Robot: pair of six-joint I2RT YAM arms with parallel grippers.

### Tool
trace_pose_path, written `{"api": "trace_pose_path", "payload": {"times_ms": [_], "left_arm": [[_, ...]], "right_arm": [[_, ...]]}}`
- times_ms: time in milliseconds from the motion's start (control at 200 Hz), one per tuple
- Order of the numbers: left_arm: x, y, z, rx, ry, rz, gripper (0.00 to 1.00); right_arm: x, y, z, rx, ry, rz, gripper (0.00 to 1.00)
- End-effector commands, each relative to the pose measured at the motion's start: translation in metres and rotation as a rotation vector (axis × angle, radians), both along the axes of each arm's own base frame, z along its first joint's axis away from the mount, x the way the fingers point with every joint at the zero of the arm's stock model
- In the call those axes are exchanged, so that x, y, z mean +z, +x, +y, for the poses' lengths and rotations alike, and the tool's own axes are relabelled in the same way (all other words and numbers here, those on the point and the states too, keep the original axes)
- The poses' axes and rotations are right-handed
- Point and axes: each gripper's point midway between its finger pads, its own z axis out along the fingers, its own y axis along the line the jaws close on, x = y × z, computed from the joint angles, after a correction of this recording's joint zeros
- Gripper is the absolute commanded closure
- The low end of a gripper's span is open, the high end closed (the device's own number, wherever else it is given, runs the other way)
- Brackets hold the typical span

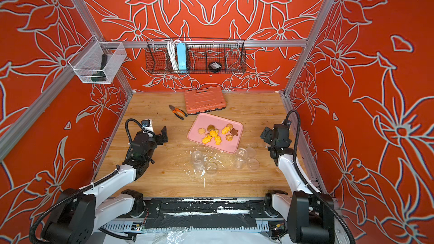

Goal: Pour the cookies out of the jar
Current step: Move the jar to the center of the board.

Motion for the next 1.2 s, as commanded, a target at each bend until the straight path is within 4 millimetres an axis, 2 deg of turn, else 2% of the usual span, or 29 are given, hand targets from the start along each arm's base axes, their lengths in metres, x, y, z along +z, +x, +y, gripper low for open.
{"api": "trace_pose_path", "payload": {"times_ms": [0,285,460,781,796,831,1066,1196], "left_arm": [[0.015,0.002,0.003,0.025,-0.039,-0.038,0.03],[0.022,-0.001,0.005,0.036,-0.065,-0.059,0.03],[0.024,-0.001,0.005,0.041,-0.081,-0.062,0.03],[0.017,-0.006,0.005,0.037,-0.092,-0.046,0.03],[0.026,-0.008,0.005,0.037,-0.098,-0.074,0.03],[0.026,-0.008,0.005,0.033,-0.099,-0.075,0.03],[0.025,-0.008,0.002,0.02,-0.107,-0.074,0.03],[0.024,-0.009,0.002,0.018,-0.1,-0.072,0.03]], "right_arm": [[0.0,-0.005,0.0,-0.01,0.038,0.08,0.01],[-0.001,-0.002,0.006,0.035,0.074,0.213,0.01],[-0.008,-0.003,0.007,0.031,0.086,0.259,0.08],[-0.015,0.003,0.012,0.049,0.118,0.264,0.33],[-0.015,0.003,0.013,0.051,0.119,0.266,0.34],[-0.015,0.004,0.014,0.054,0.125,0.263,0.36],[-0.014,0.019,0.034,0.116,0.188,0.242,0.44],[-0.016,0.034,0.057,0.17,0.195,0.246,0.44]]}}
